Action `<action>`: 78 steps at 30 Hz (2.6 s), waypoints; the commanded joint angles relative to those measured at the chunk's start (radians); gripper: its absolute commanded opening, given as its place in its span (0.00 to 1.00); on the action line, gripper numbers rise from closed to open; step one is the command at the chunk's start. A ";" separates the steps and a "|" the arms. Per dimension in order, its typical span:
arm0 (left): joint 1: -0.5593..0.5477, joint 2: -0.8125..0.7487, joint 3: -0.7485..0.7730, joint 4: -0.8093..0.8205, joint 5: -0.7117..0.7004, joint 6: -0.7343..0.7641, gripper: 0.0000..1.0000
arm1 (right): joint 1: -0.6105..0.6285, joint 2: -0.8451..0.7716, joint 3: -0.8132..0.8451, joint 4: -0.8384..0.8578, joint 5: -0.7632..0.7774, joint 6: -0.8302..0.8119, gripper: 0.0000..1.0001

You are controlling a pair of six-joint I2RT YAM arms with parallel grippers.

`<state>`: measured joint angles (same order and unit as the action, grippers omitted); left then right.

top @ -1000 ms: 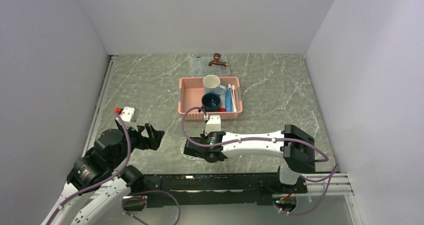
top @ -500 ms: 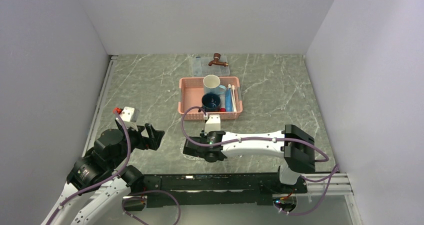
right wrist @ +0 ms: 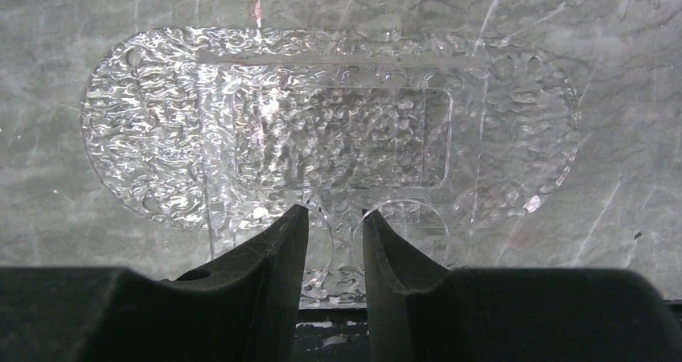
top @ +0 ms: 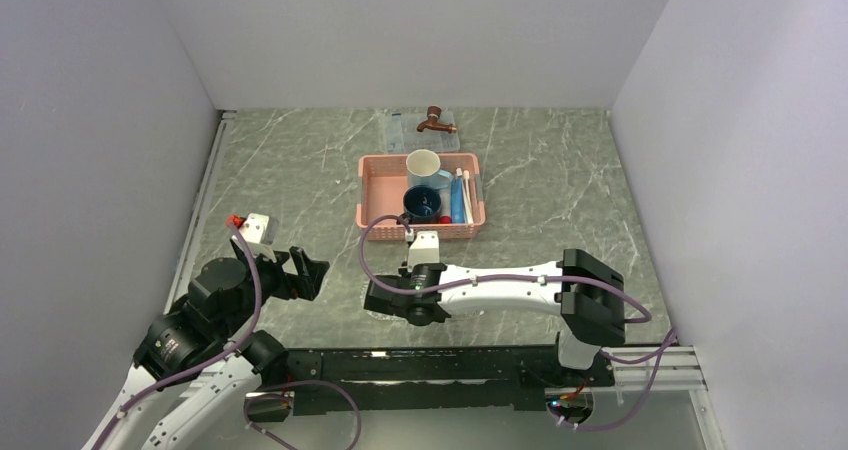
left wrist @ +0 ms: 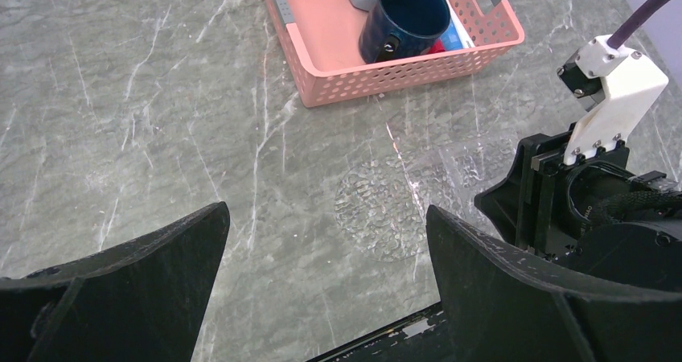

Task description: Prepare toiletry sets of a toothbrush and toothpaste on the tray

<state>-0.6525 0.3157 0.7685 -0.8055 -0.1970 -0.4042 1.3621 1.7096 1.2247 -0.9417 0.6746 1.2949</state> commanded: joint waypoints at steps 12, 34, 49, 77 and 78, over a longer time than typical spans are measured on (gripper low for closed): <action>-0.003 -0.012 0.003 0.026 0.002 0.005 0.99 | 0.006 -0.017 0.057 -0.039 0.040 0.035 0.38; -0.004 -0.011 0.003 0.025 0.000 0.004 0.99 | 0.013 -0.117 0.120 -0.067 0.065 -0.042 0.43; -0.002 -0.011 0.003 0.022 -0.003 0.002 0.99 | -0.138 -0.174 0.244 0.078 -0.020 -0.460 0.44; -0.002 0.016 0.005 0.018 -0.018 -0.001 0.99 | -0.448 0.258 0.651 0.137 -0.135 -0.660 0.46; -0.002 0.016 0.005 0.017 -0.017 -0.001 0.99 | -0.452 0.272 0.663 0.135 -0.135 -0.654 0.46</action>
<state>-0.6525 0.3256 0.7685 -0.8066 -0.2073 -0.4053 0.9215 1.9575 1.8072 -0.7948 0.5320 0.6376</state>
